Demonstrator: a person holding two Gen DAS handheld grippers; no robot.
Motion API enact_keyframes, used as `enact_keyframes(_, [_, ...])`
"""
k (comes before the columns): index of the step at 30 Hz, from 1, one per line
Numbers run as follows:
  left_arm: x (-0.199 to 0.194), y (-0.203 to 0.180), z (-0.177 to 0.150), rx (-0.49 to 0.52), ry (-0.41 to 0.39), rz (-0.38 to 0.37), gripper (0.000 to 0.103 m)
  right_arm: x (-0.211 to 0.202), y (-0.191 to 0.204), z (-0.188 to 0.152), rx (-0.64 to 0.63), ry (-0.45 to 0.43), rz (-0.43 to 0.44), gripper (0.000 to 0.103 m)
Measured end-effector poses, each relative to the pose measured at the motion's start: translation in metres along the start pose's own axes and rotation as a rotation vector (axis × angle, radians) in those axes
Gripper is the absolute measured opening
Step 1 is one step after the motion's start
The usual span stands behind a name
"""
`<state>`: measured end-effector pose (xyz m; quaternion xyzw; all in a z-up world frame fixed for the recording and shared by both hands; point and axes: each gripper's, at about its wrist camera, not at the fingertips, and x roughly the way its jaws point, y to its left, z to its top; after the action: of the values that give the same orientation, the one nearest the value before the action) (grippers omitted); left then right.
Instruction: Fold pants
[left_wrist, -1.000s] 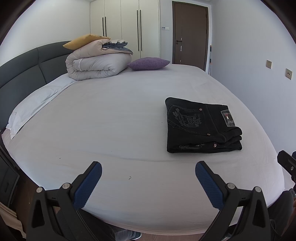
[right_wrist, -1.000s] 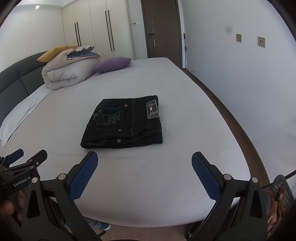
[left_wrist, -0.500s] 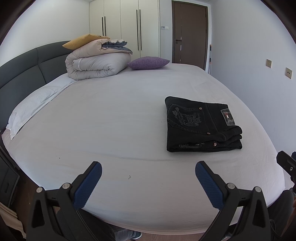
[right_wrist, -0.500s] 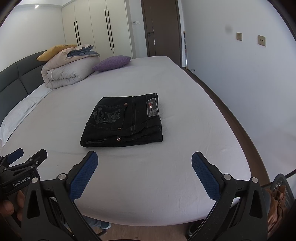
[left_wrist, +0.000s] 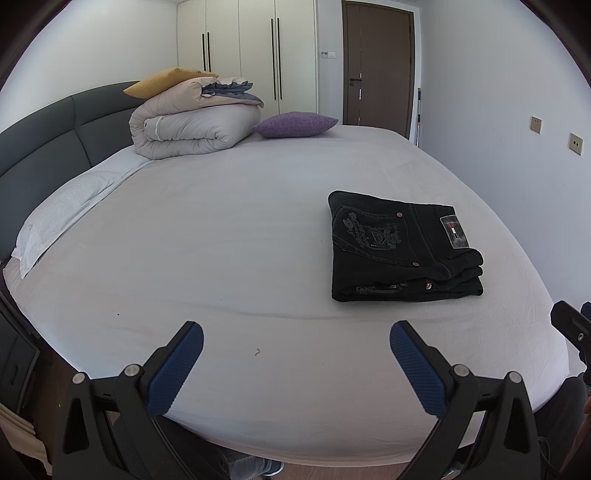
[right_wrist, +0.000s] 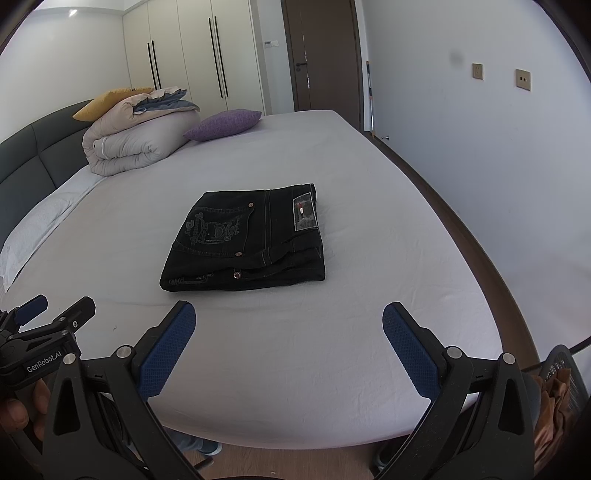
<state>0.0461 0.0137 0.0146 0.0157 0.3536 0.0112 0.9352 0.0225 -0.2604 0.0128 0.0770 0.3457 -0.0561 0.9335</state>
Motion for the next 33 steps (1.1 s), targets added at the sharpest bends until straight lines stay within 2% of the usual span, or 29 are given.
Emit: enact_keyframes(33, [0.0008, -0.0009, -0.0015, 0.003, 0.006, -0.002, 0.103, 0.0050, -0.0041, -0.0074, -0.003, 0.008, 0.004, 0.103])
